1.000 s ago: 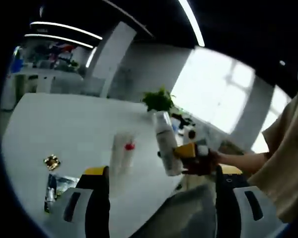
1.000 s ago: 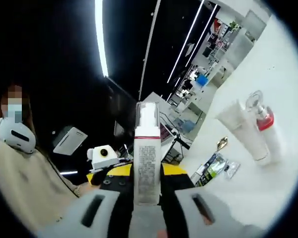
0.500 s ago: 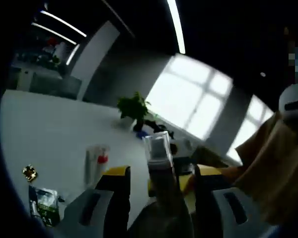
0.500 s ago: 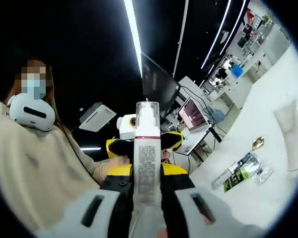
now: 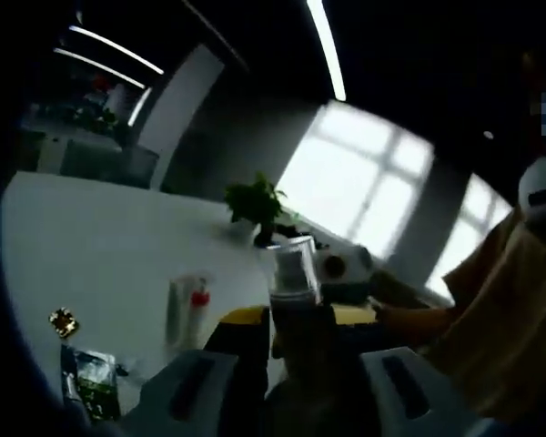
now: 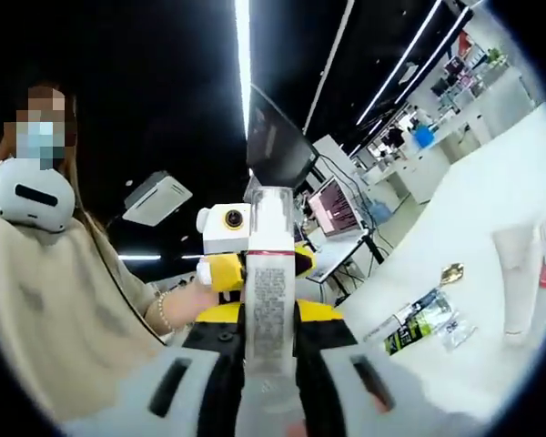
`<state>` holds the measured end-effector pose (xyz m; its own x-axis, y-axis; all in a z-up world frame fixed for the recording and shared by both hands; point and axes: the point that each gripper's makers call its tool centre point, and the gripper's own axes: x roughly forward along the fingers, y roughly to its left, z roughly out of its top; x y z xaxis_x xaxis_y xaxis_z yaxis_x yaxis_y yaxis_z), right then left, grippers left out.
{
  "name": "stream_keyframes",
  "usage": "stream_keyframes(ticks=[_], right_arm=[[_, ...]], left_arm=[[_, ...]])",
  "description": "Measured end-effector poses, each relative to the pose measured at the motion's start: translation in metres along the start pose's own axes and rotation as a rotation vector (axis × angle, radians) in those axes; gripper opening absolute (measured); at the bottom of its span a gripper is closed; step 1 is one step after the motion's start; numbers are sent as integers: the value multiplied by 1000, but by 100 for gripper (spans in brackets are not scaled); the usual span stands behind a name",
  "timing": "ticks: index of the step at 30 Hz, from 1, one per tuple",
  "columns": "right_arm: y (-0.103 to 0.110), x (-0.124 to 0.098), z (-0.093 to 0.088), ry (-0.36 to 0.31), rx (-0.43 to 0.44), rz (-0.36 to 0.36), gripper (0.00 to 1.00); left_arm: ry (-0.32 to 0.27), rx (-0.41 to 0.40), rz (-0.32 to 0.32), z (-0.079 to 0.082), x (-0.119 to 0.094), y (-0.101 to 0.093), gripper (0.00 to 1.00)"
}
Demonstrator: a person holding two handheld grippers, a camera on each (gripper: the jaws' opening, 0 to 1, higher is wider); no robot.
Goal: Arrange the skincare products in the storage area until every visible bottle or jar stands upright without overlapping.
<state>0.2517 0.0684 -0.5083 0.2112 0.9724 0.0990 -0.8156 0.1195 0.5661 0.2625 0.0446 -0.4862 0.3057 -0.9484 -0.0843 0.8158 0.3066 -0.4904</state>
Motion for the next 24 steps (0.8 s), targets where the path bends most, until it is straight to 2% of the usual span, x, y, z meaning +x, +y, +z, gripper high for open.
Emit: stream_keyframes(ticks=[1, 2, 3, 6, 9, 11, 12, 15, 16, 18, 21, 22, 23, 24], right_arm=[[-1, 1, 3, 0, -19, -23, 20], [-2, 1, 3, 3, -27, -34, 20], [-6, 2, 5, 22, -72, -83, 20], [-13, 3, 7, 67, -152, -166, 19], [-30, -1, 9, 139, -294, -332, 19], [-39, -2, 12, 158, -357, -422, 19], [-46, -4, 18, 156, -396, -504, 19], [-53, -4, 23, 169, -462, -621, 19], [-53, -1, 25, 185, -521, -649, 20], [-53, -1, 30, 203, -620, -715, 20], [-48, 2, 37, 175, -682, -751, 20], [-46, 3, 39, 173, -707, -764, 20], [-45, 3, 41, 176, -732, -773, 20], [-44, 4, 41, 185, -756, -778, 20]], left_arm=[[-18, -8, 36, 3, 1, 5, 20], [-20, -10, 36, 4, 1, 5, 20], [-28, -17, 50, 5, 1, 7, 20], [-31, -16, 82, 6, 2, 10, 20], [-12, 21, 193, 5, 2, 24, 20], [-23, 35, 271, 7, 3, 32, 20], [-46, 34, 326, 11, 3, 38, 19], [-68, 38, 384, 14, 6, 42, 17], [-72, 59, 417, 16, 6, 45, 17], [-85, 70, 436, 19, 7, 45, 18], [-134, 63, 460, 28, 6, 46, 19], [-140, 60, 462, 29, 5, 46, 19], [-177, 42, 469, 33, 4, 46, 19], [-189, 36, 472, 35, 4, 46, 19]])
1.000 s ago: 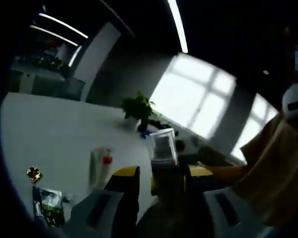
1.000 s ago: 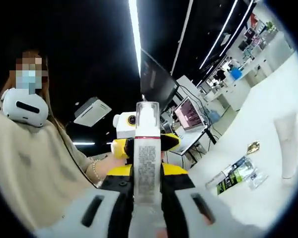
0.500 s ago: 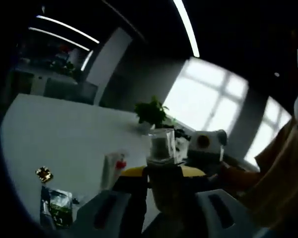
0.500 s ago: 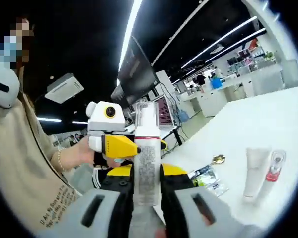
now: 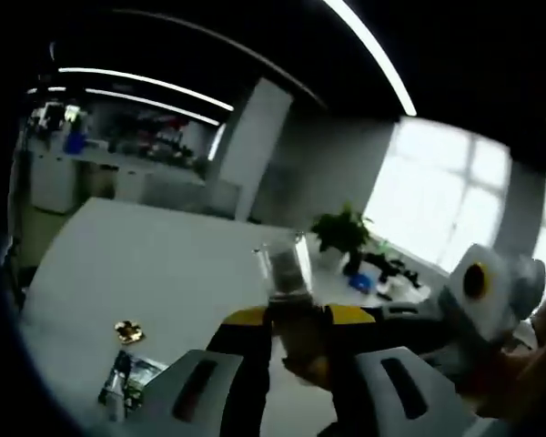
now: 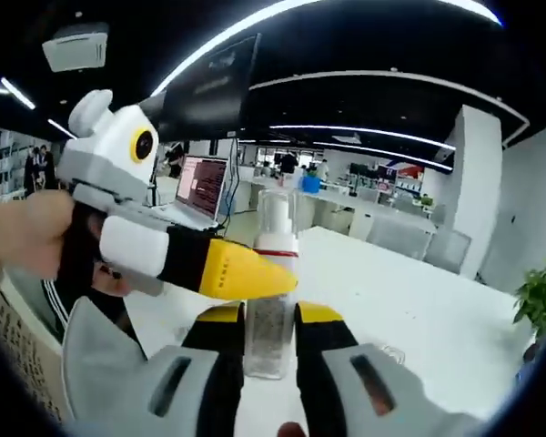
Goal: Arrange the skincare products in the storage area until every visible bottle or jar stands upright without overlapping.
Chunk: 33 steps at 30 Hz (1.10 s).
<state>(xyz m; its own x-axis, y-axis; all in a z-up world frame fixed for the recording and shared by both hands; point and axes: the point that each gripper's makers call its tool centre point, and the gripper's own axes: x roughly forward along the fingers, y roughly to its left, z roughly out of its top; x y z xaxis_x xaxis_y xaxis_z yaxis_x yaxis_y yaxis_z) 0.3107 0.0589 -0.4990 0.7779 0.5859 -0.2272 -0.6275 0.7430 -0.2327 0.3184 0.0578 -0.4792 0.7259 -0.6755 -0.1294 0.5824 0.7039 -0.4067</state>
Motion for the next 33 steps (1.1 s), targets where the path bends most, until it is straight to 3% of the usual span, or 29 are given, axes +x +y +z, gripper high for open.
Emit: stream_keyframes(ticks=[2, 5, 10, 13, 16, 18, 21, 22, 24, 27, 30, 33], right_arm=[[1, 0, 1, 11, -20, -9, 21], [0, -2, 2, 10, 16, 10, 21], [-2, -4, 3, -23, 13, 24, 21], [0, -7, 5, -47, 45, 75, 22], [5, -12, 15, -99, 50, 157, 23], [6, -16, 23, -143, 42, 195, 23], [11, -19, 26, -146, 53, 253, 24], [12, -19, 27, -149, 61, 265, 24], [18, -24, 33, -174, 159, 346, 24], [27, -37, 45, -207, 346, 490, 24], [39, -48, 49, -207, 362, 584, 24], [43, -54, 53, -202, 391, 621, 22]], left_arm=[[-18, -12, -2, 3, -2, -1, 18], [-24, -4, -26, 6, -3, -2, 17], [-28, 3, -80, 9, -4, -7, 16], [-20, -4, -120, 9, -6, -8, 15], [-37, -68, -243, 15, -13, -15, 15], [-55, -94, -289, 20, -18, -17, 15], [-47, -70, -342, 22, -23, -21, 15], [-45, -57, -388, 22, -26, -26, 15], [-54, -52, -434, 26, -32, -30, 15], [-62, -72, -568, 32, -45, -44, 15], [-35, -82, -687, 32, -55, -53, 15], [-24, -38, -737, 32, -58, -56, 15]])
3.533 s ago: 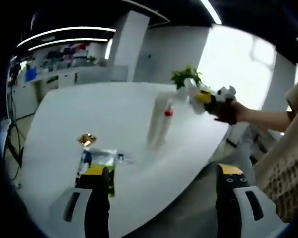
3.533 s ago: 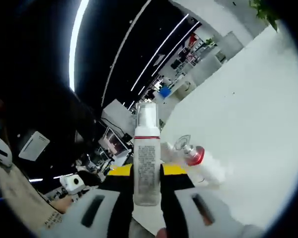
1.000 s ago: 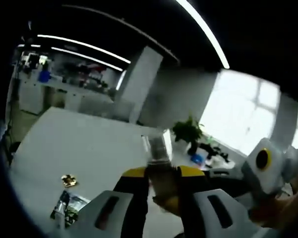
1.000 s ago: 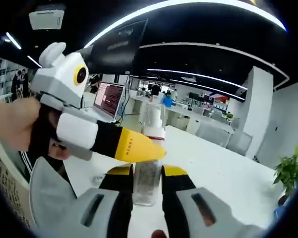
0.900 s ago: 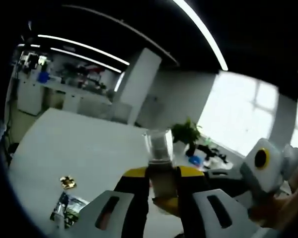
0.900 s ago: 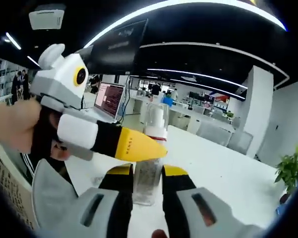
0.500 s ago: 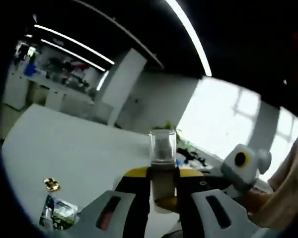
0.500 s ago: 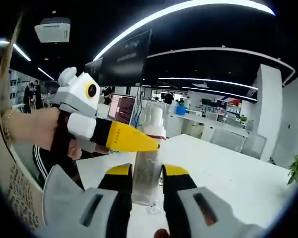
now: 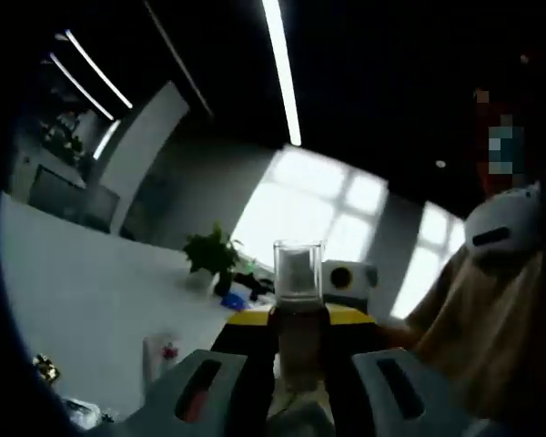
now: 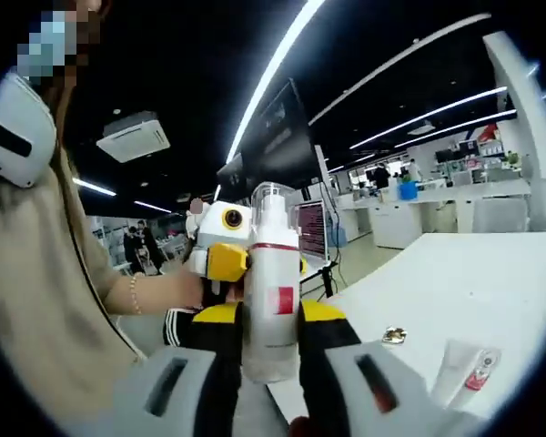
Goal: Arrange the skincare products in the storage area until every visible bottle or jar stands upright without overlapping.
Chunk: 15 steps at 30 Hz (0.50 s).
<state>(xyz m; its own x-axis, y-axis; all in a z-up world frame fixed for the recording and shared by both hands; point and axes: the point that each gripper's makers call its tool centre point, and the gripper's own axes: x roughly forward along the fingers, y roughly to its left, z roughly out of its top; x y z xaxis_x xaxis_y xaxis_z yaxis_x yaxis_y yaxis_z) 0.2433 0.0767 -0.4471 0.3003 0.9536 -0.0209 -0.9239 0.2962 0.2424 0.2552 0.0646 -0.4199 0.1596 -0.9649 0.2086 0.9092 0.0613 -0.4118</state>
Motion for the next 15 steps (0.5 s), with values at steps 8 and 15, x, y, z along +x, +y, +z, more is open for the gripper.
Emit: stream_keyframes(ticks=[8, 15], right_arm=[[-6, -1, 9, -35, -40, -98, 21], [-34, -5, 3, 46, -151, -333, 21]], left_arm=[[-39, -8, 22, 5, 11, 2, 16], [-75, -22, 267, 1, 22, 26, 19]])
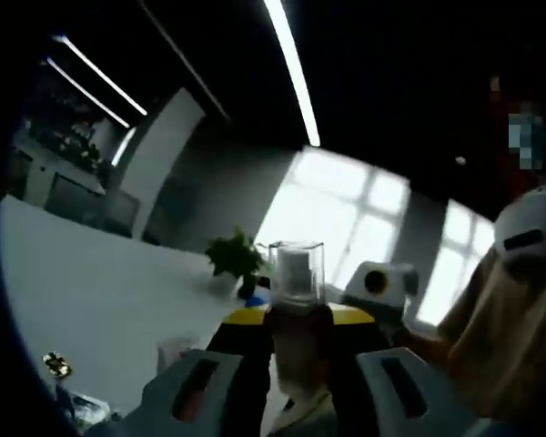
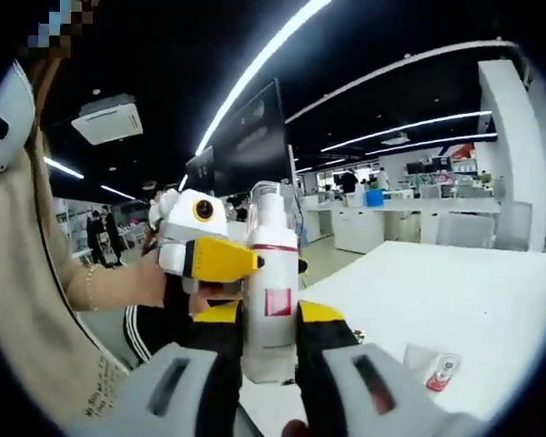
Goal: Arrange the skincare products in the storage area until every visible bottle or jar stands upright without overlapping.
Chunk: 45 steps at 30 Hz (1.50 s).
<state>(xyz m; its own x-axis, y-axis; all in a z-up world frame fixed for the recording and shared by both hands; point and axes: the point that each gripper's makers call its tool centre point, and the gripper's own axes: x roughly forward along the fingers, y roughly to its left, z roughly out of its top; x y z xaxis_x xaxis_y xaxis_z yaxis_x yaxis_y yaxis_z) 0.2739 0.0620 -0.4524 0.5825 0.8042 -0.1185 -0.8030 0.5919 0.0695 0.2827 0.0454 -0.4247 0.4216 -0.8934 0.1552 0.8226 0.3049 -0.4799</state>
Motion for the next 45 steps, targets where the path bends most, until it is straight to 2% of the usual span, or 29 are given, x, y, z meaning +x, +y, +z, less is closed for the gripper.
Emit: stream_keyframes(ticks=[1, 3, 4, 5, 7, 8, 9, 11, 13, 17, 20, 21, 22, 23, 26, 27, 31, 34, 37, 39, 42, 45], right_arm=[[-4, 0, -2, 14, -19, -35, 21], [-15, -1, -7, 65, -182, -150, 21], [-20, -1, -12, 115, -300, -211, 21], [-24, -2, -15, 145, -363, -252, 21], [-27, -2, -17, 172, -467, -315, 21], [-29, -2, -18, 183, -510, -339, 22], [-31, -2, -22, 205, -548, -361, 22], [-34, -3, -29, 225, -564, -376, 22], [-34, -2, -35, 213, -500, -365, 22], [-34, -3, -40, 205, -453, -355, 22], [-29, -2, -42, 190, -406, -297, 22], [-26, -2, -42, 180, -376, -274, 22], [-24, -2, -42, 161, -347, -243, 21], [-20, -3, -43, 142, -290, -190, 21], [-14, -7, -38, 70, -135, -95, 20], [-12, -10, -38, 61, -100, -67, 21], [-3, -16, -38, 54, -80, 29, 23], [5, -24, -40, 64, -14, 138, 24], [10, -30, -43, 89, -70, 189, 24], [13, -33, -44, 98, -52, 222, 24], [13, -37, -41, 67, -31, 241, 23], [8, -35, -38, 31, -25, 206, 23]], left_arm=[[-9, -26, 30, -2, 2, 3, 20], [-16, 14, 114, -7, 7, 9, 20], [-11, 13, 159, -10, 8, 13, 20], [-11, 1, 205, -14, 10, 16, 20], [-53, -42, 283, -16, 12, 21, 19], [-91, -93, 324, -17, 12, 23, 18], [-103, -123, 351, -19, 12, 25, 18], [-95, -142, 399, -27, 10, 30, 17], [-79, -135, 424, -31, 10, 31, 17], [-30, -86, 423, -34, 9, 31, 17], [-25, -87, 403, -33, 8, 32, 17], [9, -56, 365, -35, 7, 31, 17], [19, -45, 348, -34, 6, 30, 17], [51, -5, 312, -35, 5, 27, 17], [108, 62, 213, -35, 5, 17, 17], [126, 84, 148, -34, 7, 8, 17], [202, 197, 42, -39, 10, -8, 17], [245, 233, -45, -46, 13, -22, 17], [288, 284, -100, -52, 14, -29, 17], [326, 310, -148, -57, 15, -35, 17], [338, 315, -181, -55, 19, -39, 17], [341, 334, -189, -52, 24, -37, 17]])
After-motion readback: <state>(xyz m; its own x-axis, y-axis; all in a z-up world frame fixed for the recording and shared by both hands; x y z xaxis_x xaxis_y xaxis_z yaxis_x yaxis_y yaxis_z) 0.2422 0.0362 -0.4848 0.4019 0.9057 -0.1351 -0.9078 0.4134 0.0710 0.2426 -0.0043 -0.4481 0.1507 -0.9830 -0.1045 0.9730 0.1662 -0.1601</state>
